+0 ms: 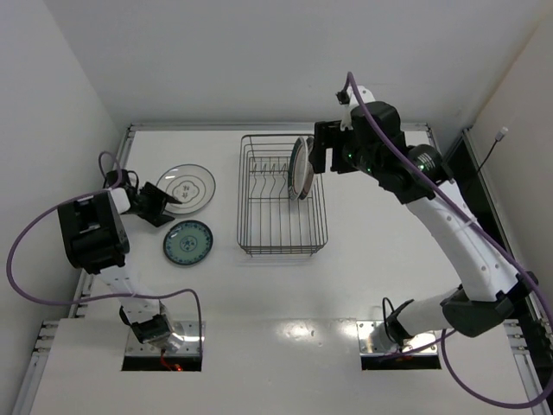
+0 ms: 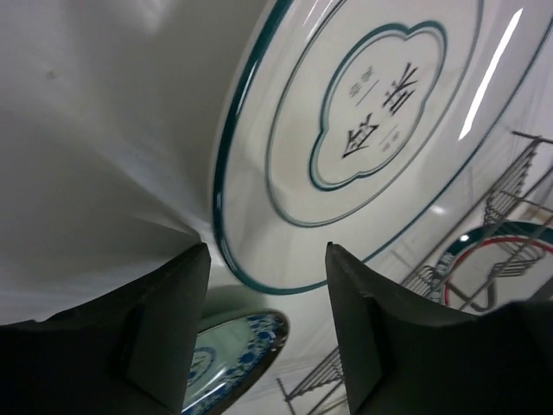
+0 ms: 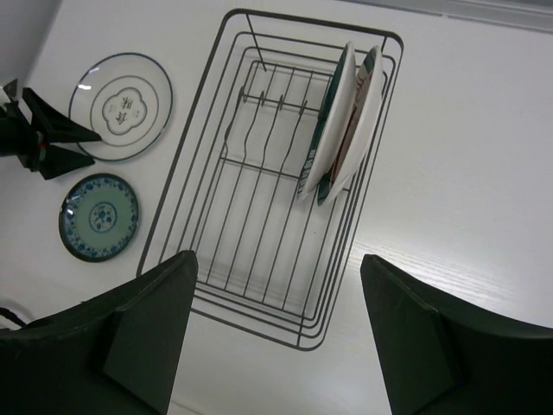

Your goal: Load the plates into the dish rack

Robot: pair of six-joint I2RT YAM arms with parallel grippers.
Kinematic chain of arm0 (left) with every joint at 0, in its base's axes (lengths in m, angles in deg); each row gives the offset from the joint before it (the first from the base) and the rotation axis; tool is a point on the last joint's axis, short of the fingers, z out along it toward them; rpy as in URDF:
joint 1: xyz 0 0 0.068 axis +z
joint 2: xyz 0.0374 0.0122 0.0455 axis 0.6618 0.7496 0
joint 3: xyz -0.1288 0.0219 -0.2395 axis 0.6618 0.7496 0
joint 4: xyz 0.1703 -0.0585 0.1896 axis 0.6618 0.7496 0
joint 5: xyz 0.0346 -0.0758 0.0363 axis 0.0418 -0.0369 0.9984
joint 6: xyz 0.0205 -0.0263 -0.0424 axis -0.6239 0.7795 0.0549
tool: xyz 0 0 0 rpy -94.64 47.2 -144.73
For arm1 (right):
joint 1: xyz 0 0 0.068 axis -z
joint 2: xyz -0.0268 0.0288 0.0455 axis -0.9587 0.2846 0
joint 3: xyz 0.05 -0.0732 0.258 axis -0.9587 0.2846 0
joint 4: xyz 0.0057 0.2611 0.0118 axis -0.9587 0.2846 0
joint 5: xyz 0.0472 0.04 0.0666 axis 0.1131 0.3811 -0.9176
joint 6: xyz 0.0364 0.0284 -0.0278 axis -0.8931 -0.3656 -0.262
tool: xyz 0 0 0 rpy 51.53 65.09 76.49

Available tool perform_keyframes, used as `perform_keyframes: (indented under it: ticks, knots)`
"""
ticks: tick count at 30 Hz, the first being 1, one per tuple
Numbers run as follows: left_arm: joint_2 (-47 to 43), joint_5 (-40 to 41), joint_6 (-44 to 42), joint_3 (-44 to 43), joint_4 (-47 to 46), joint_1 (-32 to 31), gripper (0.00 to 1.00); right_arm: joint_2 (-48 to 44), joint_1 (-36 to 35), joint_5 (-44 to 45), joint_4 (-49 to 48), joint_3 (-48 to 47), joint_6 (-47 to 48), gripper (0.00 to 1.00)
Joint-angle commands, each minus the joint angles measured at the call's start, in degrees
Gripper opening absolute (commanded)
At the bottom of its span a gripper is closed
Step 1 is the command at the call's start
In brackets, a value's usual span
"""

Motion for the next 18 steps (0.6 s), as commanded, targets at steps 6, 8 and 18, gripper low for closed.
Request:
perform_keyframes:
  ticks: [6, 8, 18]
  knots:
    - [8.2, -4.3, -0.2, -3.1, -7.0, 0.9, 0.16, -3.8, 1.4, 2.0, 0.2, 0.3, 1.2, 0.75]
    - [8.7, -5.0, -0.8, -5.6, -5.9, 0.9, 0.0, -3.8, 1.5, 2.0, 0.2, 0.3, 0.6, 0.75]
    - [-7.4, -15.1, 7.6, -7.9, -12.2, 1.5, 0.0, -2.5, 2.6, -2.9, -0.1, 2.4, -3.3, 0.75]
